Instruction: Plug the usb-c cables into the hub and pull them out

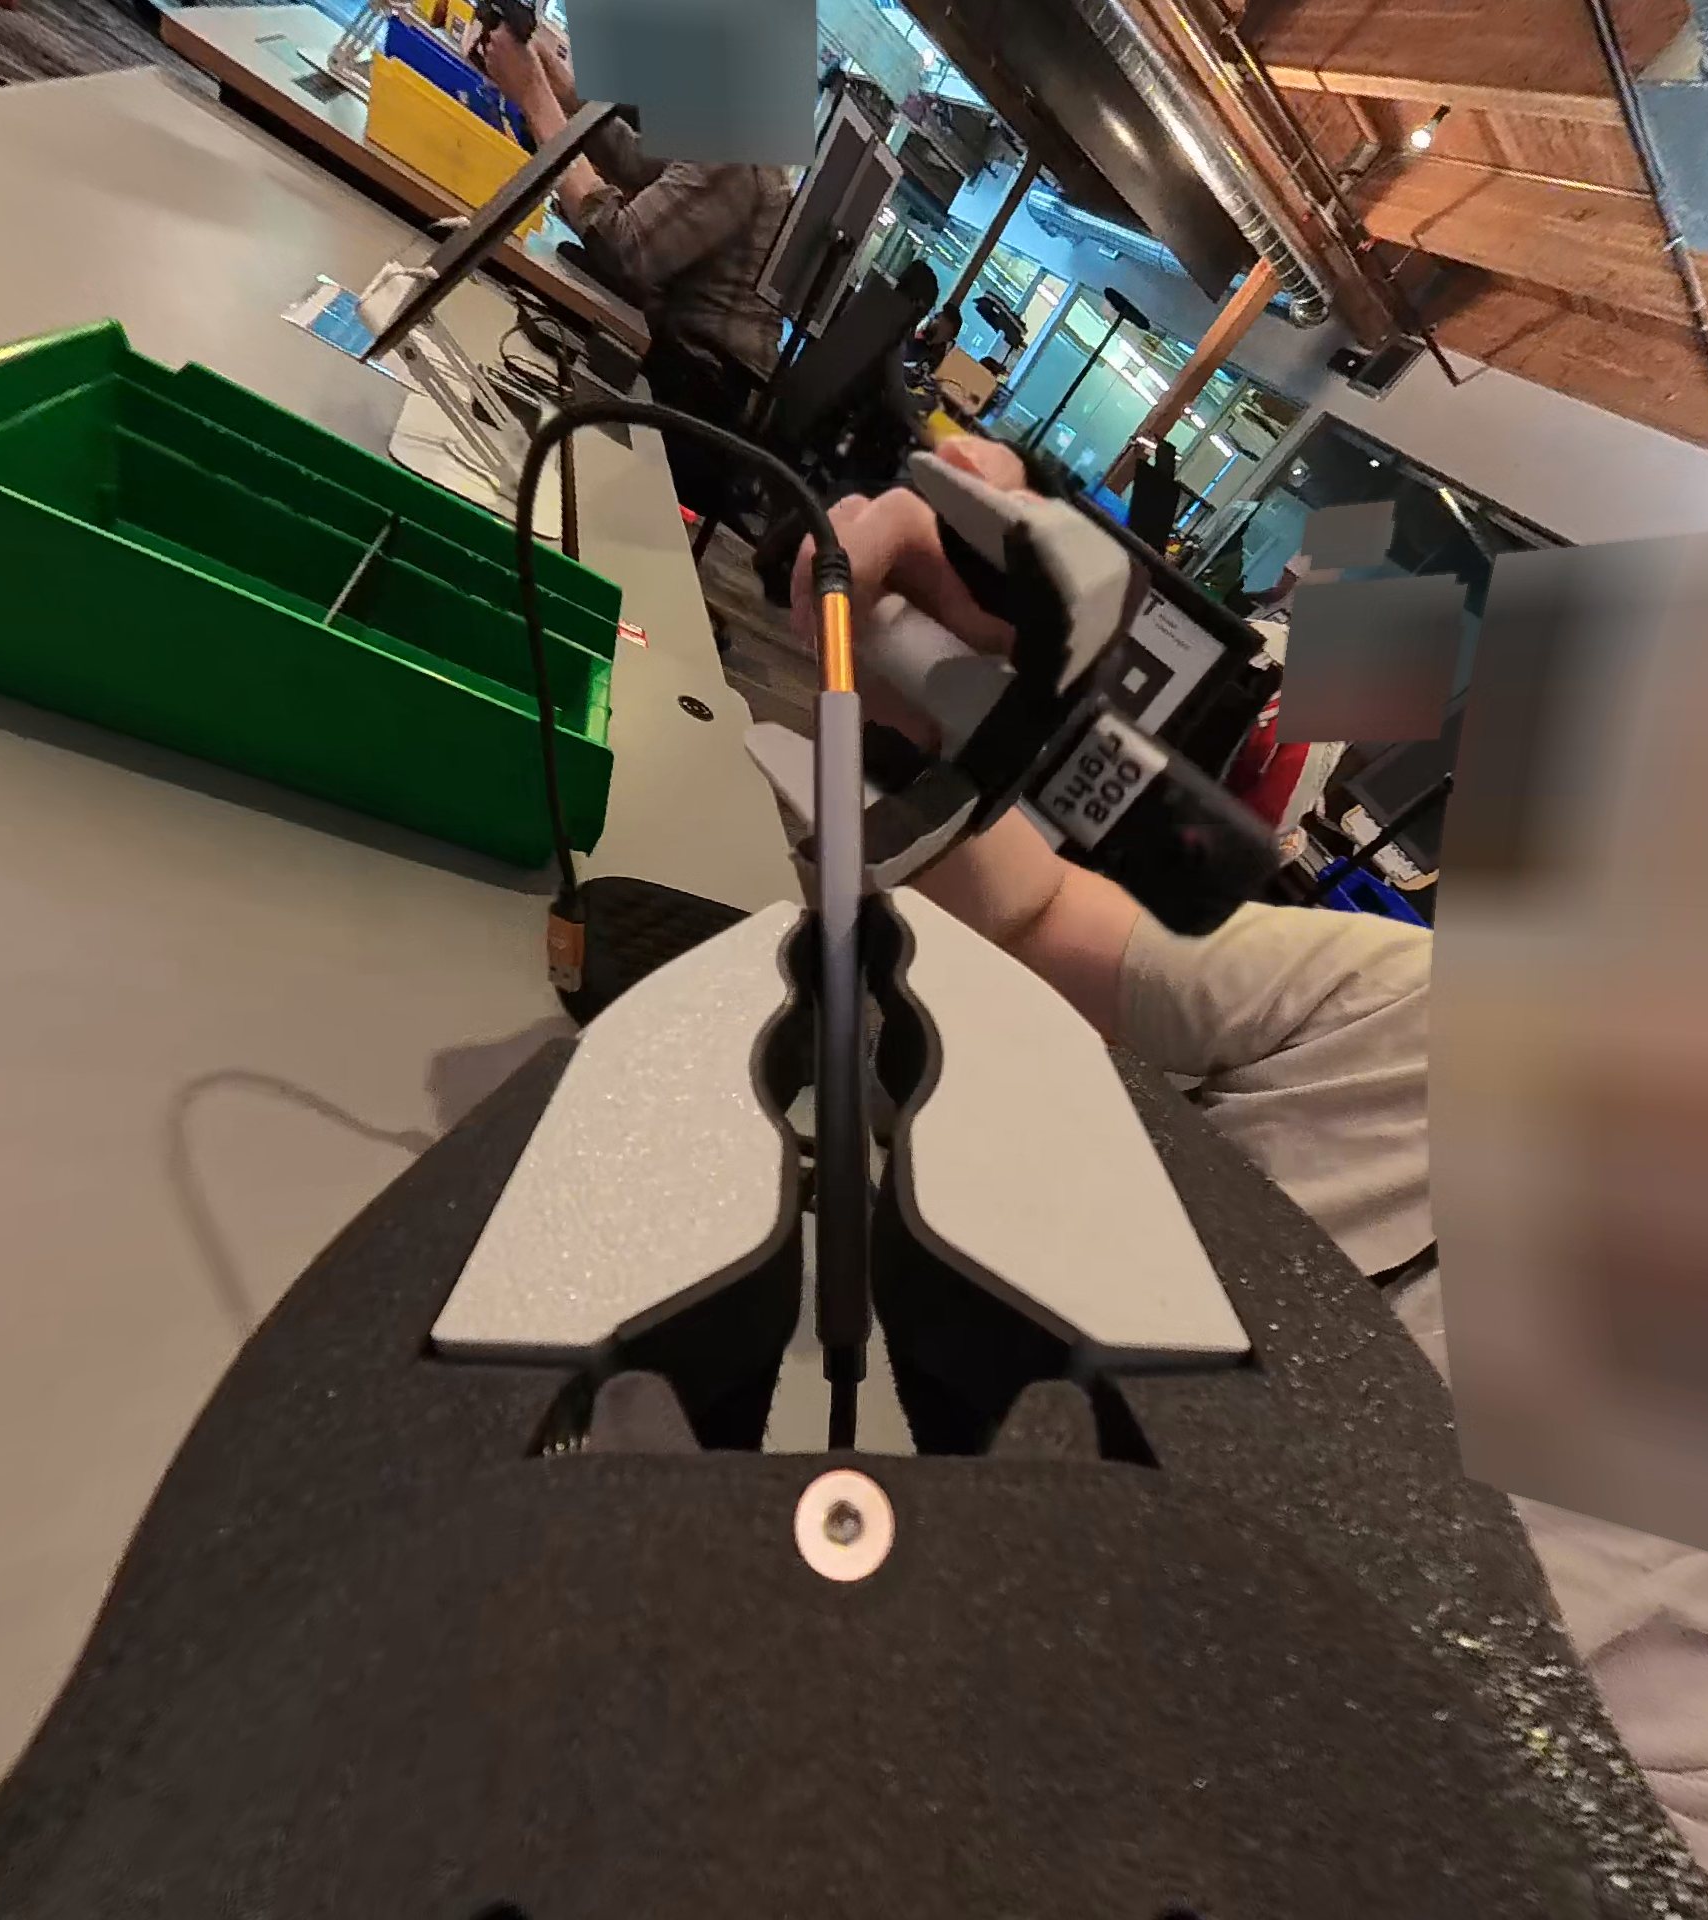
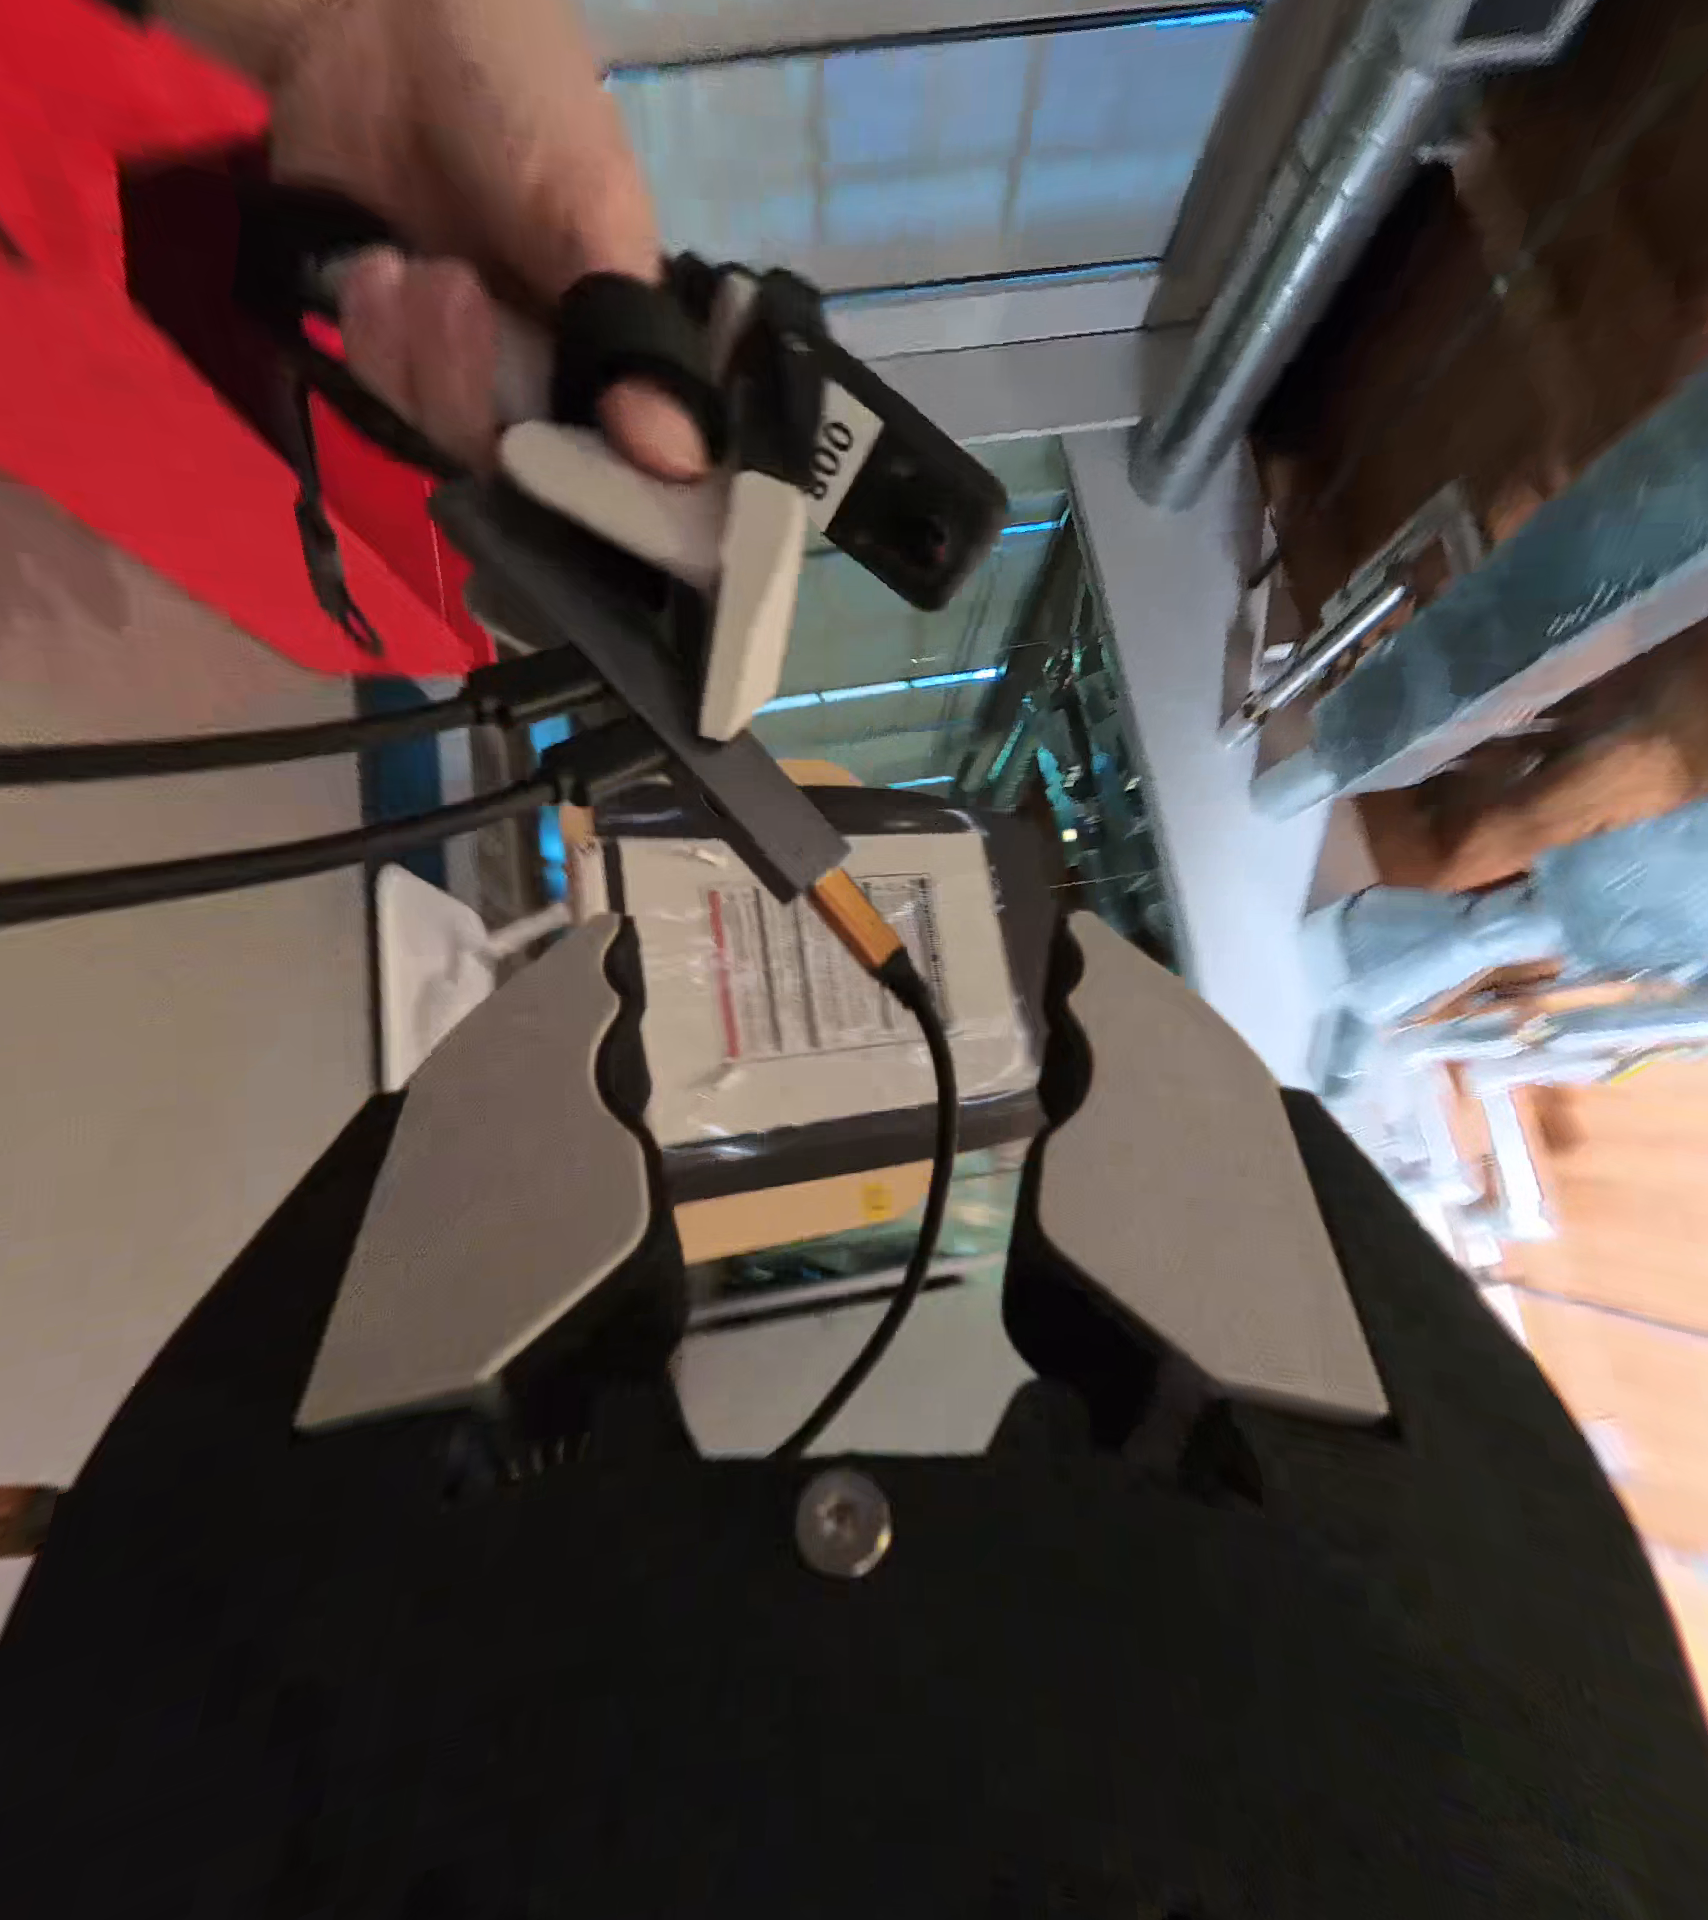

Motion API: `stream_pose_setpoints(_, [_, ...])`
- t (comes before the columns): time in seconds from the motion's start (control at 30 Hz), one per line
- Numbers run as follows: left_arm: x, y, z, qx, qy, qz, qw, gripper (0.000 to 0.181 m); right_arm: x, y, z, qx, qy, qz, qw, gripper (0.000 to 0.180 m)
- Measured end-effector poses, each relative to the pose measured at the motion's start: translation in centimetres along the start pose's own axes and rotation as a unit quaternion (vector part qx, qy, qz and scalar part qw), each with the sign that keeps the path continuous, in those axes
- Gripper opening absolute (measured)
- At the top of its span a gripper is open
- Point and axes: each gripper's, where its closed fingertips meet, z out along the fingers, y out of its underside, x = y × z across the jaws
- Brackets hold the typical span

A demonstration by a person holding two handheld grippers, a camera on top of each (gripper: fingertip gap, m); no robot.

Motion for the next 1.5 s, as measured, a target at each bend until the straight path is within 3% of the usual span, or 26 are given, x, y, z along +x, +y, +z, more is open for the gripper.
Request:
stream_pose_setpoints(0.2, [0.1, 0.5, 1.3, -0.013, 0.013, -0.015, 1.0, 0.008, -2.5, -0.4, 1.8, -0.025, -0.03, -0.188, 0.981, 0.052])
stream_pose_setpoints(0.3, [-0.1, 0.3, 1.6, -0.005, 0.017, -0.021, 1.0, 0.008, -2.5, -0.6, 1.9, -0.023, 0.001, -0.245, 0.969, 0.018])
stream_pose_setpoints(0.33, [-0.1, 0.1, 1.6, 0.002, 0.02, -0.022, 1.0, 0.008, -2.3, -0.5, 2.0, -0.028, 0.016, -0.253, 0.967, 0.017])
stream_pose_setpoints(0.43, [-0.3, -1.3, 0.9, 0.039, 0.015, -0.011, 0.999, 0.022, -2.3, 0.5, 2.3, -0.053, 0.008, -0.209, 0.976, 0.016])
stream_pose_setpoints(0.53, [0.9, -4.0, -1.9, 0.128, 0.008, 0.028, 0.991, 0.033, -2.1, 2.6, 2.5, -0.089, -0.017, -0.172, 0.981, 0.014])
stream_pose_setpoints(0.7, [2.0, -6.4, -8.0, 0.212, -0.12, 0.108, 0.964, 0.04, 1.3, 8.0, 2.5, -0.185, -0.067, -0.075, 0.978, 0.012])
stream_pose_setpoints(0.83, [4.0, -6.7, -11.3, 0.244, -0.146, 0.133, 0.949, 0.04, 5.8, 14.7, 1.0, -0.333, -0.144, 0.086, 0.928, 0.013])
stream_pose_setpoints(0.9, [4.5, -6.7, -12.4, 0.255, -0.146, 0.133, 0.947, 0.04, 8.6, 17.4, 0.0, -0.376, -0.147, 0.117, 0.907, 0.012])
stream_pose_setpoints(1.07, [5.0, -7.0, -14.0, 0.29, -0.128, 0.117, 0.941, 0.037, 9.8, 24.6, -4.1, -0.502, -0.216, 0.22, 0.808, 0.012])
stream_pose_setpoints(1.2, [5.0, -6.9, -14.1, 0.289, -0.122, 0.116, 0.942, 0.035, 8.9, 29.6, -7.7, -0.562, -0.254, 0.231, 0.753, 0.012])
stream_pose_setpoints(1.4, [4.7, -6.8, -13.3, 0.274, -0.131, 0.12, 0.945, 0.035, 7.0, 34.6, -11.7, -0.576, -0.34, 0.15, 0.728, 0.012])
stream_pose_setpoints(1.5, [4.2, -6.7, -12.8, 0.264, -0.141, 0.118, 0.947, 0.034, 5.5, 35.3, -13.4, -0.58, -0.399, 0.162, 0.692, 0.012])
